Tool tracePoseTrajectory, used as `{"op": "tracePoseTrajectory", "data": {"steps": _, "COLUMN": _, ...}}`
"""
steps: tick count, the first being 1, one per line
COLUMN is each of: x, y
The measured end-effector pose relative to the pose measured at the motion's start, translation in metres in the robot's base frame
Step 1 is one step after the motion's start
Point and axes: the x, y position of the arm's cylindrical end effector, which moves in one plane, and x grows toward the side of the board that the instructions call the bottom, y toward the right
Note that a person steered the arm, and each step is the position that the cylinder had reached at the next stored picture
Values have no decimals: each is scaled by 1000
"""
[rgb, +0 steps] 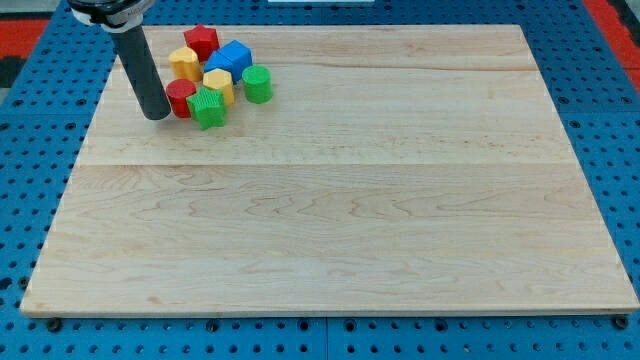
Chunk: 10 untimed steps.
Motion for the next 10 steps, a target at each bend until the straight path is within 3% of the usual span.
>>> {"op": "tracePoseTrajectory", "data": {"steps": 3, "x": 0, "y": 2}}
{"op": "tracePoseTrajectory", "data": {"steps": 4, "x": 8, "y": -25}}
{"op": "tracePoseTrajectory", "data": {"steps": 5, "x": -12, "y": -57}}
{"op": "tracePoseTrajectory", "data": {"steps": 6, "x": -53, "y": -33}}
{"op": "tracePoseTrajectory", "data": {"steps": 7, "x": -106, "y": -50}}
{"op": "tracePoseTrajectory", "data": {"steps": 8, "x": -154, "y": -33}}
{"op": "tracePoseTrajectory", "data": {"steps": 9, "x": -157, "y": 68}}
{"op": "tracePoseTrajectory", "data": {"steps": 10, "x": -130, "y": 125}}
